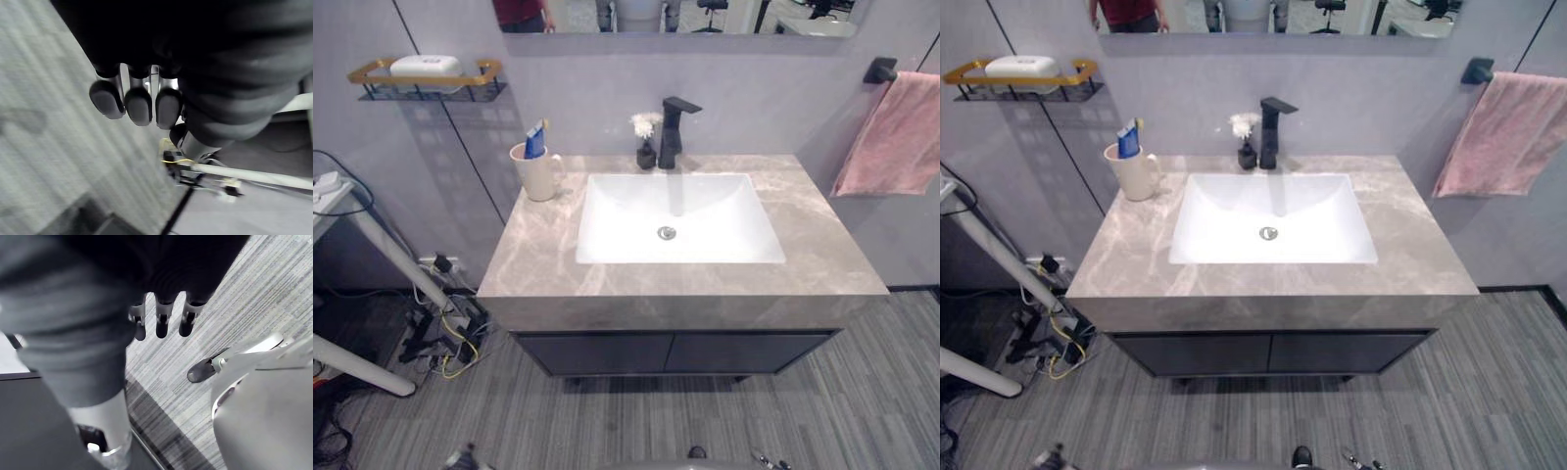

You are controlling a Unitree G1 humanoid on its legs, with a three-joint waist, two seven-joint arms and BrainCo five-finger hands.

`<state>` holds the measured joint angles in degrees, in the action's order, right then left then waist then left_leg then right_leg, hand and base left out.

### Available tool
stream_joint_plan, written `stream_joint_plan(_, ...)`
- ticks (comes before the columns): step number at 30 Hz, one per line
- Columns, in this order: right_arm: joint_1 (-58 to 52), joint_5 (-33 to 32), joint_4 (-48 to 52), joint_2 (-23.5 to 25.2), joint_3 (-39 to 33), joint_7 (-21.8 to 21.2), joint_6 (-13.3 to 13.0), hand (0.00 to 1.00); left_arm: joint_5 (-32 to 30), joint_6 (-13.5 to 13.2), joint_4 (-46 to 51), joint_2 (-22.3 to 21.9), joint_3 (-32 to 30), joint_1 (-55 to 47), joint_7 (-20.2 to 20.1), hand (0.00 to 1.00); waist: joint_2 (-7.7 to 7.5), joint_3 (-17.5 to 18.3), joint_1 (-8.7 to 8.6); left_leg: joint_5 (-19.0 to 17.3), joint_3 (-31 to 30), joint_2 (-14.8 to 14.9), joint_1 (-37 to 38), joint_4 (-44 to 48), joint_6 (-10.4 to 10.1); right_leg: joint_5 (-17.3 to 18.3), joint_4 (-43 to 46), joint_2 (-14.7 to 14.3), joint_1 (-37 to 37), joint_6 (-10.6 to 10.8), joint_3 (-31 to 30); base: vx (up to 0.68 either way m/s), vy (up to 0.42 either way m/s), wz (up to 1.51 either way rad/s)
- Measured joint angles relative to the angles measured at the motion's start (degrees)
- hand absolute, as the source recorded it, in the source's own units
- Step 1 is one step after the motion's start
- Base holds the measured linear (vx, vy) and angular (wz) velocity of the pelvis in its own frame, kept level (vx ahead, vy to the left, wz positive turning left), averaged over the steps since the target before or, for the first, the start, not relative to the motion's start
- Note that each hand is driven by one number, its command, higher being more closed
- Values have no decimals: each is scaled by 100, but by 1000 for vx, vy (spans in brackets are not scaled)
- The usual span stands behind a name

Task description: Organize washtable

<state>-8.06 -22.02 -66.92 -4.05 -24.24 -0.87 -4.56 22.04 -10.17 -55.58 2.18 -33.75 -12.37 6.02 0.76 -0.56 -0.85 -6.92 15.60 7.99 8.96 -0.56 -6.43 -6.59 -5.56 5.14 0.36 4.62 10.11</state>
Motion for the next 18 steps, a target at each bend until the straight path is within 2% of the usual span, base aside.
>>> stream_joint_plan(7,169,89,-273,-20,6,78,42,0,-219,365,-818,-102,415,182,-457,0,6,-3,-40,-2,9,-25,94,-53,1,2,-2,-4,22,4,-61,9,-4,-4)
stream_joint_plan(11,202,125,-421,-25,102,73,87,0,-260,414,-983,-114,838,269,-605,0,19,-7,-144,-3,5,-21,96,-46,0,0,-7,-7,21,7,-61,0,0,0)
stream_joint_plan(15,184,135,-473,-23,236,71,108,0,-312,460,-1083,-127,1187,380,-607,0,18,-15,-148,-4,7,-20,97,-44,0,-2,-22,-9,20,14,-64,0,0,0)
stream_joint_plan(18,188,135,-474,-48,357,74,106,0,-573,452,-1130,-70,1505,480,-607,0,8,-26,-148,-4,6,-18,97,-44,-1,-1,-23,-11,20,17,-75,0,0,0)
